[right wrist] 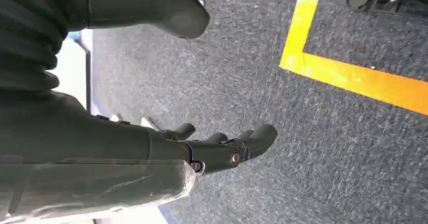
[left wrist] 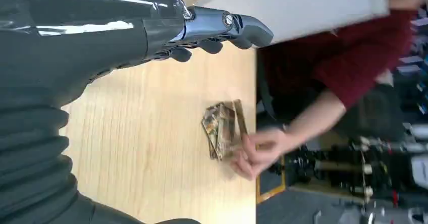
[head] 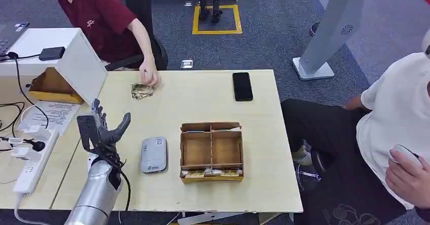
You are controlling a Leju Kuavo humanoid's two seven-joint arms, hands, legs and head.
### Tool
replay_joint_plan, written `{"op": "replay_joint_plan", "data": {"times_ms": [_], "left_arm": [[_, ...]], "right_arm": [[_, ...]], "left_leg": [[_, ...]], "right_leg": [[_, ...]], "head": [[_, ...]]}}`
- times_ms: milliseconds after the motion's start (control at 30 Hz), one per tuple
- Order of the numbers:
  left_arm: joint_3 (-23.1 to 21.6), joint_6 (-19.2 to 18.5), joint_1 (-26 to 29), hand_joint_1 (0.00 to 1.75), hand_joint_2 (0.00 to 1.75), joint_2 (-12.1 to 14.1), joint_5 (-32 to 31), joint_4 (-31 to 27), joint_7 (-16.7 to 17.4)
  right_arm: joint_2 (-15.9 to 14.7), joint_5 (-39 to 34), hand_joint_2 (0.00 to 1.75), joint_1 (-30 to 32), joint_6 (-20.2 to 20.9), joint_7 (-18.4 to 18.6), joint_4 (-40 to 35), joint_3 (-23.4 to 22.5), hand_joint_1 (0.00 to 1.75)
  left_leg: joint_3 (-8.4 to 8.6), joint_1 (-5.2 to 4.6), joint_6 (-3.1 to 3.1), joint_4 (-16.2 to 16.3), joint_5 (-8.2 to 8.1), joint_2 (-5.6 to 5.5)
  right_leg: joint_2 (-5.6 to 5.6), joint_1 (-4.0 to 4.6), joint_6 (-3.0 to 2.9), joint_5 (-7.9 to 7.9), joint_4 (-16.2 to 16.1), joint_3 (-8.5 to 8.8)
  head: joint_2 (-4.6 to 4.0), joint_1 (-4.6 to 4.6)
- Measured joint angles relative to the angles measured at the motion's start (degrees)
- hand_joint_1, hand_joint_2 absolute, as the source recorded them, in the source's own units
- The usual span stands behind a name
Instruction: Pass the card to the sensor for recognition and then transmit it.
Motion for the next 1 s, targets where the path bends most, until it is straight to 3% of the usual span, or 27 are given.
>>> {"op": "replay_joint_plan", "data": {"times_ms": [133,300,467,633,833,1000], "left_arm": [[-6.3,-0.9,8.5,0.0,1.75,1.3,-12.8,-11.5,-0.7],[-11.6,-0.1,16.9,0.0,1.75,2.7,-19.9,-22.9,-3.1],[-17.7,8.7,25.0,0.0,1.75,4.3,-35.8,-32.6,-2.0],[-22.9,13.2,27.1,0.0,1.75,6.1,-41.6,-35.6,-0.4],[-29.1,18.5,27.5,0.0,1.75,9.2,-49.6,-35.3,5.3],[-32.7,19.5,27.5,0.0,1.75,10.8,-50.4,-34.3,6.5]], "right_arm": [[0.0,-0.1,1.75,0.5,0.2,-0.6,0.0,-1.0,0.0],[0.0,-0.7,1.75,1.0,0.2,-1.5,0.0,-2.1,0.0],[0.0,-1.2,1.75,1.7,0.0,-2.3,0.0,-3.1,0.0],[0.0,-1.1,1.75,1.8,0.0,-2.3,0.0,-3.5,0.0],[0.0,-0.1,1.75,1.7,0.1,-1.7,0.0,-4.2,0.0],[0.0,0.0,1.75,1.6,0.2,-1.7,0.0,-4.5,0.0]], "left_leg": [[-0.03,-0.01,0.06,0.0,-0.08,0.0],[-0.04,-0.03,0.07,0.0,-0.17,0.11],[-0.1,-0.03,0.08,0.0,-0.17,0.05],[-0.09,-0.03,0.08,0.0,-0.16,0.04],[-0.08,-0.03,0.1,0.0,-0.14,0.03],[-0.09,-0.03,0.1,0.0,-0.15,0.03]], "right_leg": [[0.01,-0.01,0.03,-0.06,0.0,-0.04],[0.1,-0.03,0.04,-0.07,0.0,-0.09],[0.02,-0.03,0.1,-0.12,0.0,-0.11],[0.01,-0.03,0.1,-0.11,0.0,-0.1],[-0.01,-0.03,0.1,-0.11,0.0,-0.08],[0.0,-0.03,0.1,-0.11,0.0,-0.09]], "head": [[0.0,0.0],[0.0,0.0],[0.0,-0.02],[0.0,0.0],[0.0,0.0],[0.0,0.0]]}}
